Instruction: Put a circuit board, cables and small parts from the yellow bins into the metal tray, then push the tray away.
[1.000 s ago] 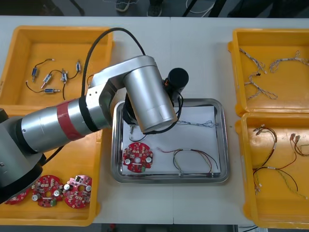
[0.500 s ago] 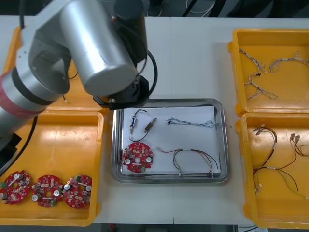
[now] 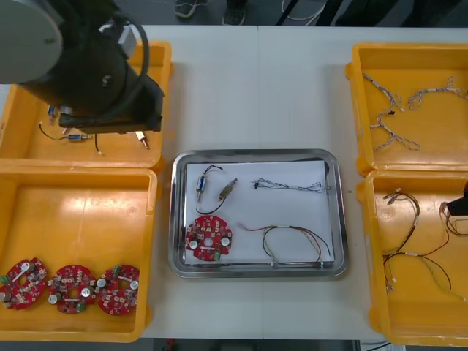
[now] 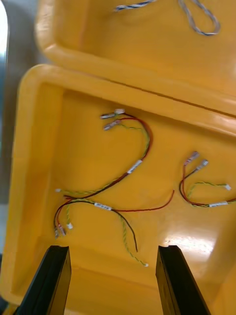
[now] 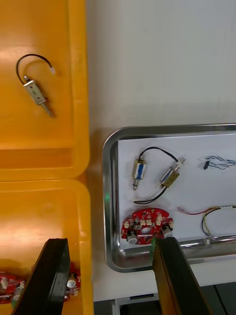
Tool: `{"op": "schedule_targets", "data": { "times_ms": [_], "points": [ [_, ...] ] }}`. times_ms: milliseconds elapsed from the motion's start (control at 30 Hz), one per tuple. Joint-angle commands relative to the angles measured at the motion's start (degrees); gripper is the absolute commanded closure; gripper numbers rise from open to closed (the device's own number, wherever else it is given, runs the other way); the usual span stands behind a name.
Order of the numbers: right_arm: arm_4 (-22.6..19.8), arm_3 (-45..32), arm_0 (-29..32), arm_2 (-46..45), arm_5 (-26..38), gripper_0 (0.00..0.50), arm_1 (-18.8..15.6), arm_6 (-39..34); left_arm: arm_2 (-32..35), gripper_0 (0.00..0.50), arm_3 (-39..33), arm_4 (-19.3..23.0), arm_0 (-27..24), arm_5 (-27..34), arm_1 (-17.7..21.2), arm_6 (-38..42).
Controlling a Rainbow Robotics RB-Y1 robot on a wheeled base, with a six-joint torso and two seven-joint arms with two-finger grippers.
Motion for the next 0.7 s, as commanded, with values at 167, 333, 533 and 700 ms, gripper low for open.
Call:
{"op": "schedule_targets", "data": {
  "times_ms": [167, 333, 533, 700],
  "points": [
    [-7.30, -8.73, 0.61, 3.71, -0.32, 0.000, -4.57, -1.24, 10.96, 0.000, -3.49, 0.87, 9.08, 0.42, 6.27, -11.53],
    [-9.32, -11.19, -3.26, 8.98, -1.64, 0.000, -5.19, -0.63, 15.88, 0.000, -3.66, 0.96, 13.92, 0.42, 7.59, -15.48],
    [-8.80, -12.25, -8.26, 19.35, -6.04, 0.000, -6.94, 0.43, 21.15, 0.000, -3.66, 0.96, 19.63, 0.42, 9.35, -20.40],
    [-6.34, -12.86, -13.98, 29.72, -9.99, 0.000, -7.82, 1.66, 24.76, 0.000, -4.63, 0.96, 24.11, 0.42, 10.14, -23.13]
  ]
}}
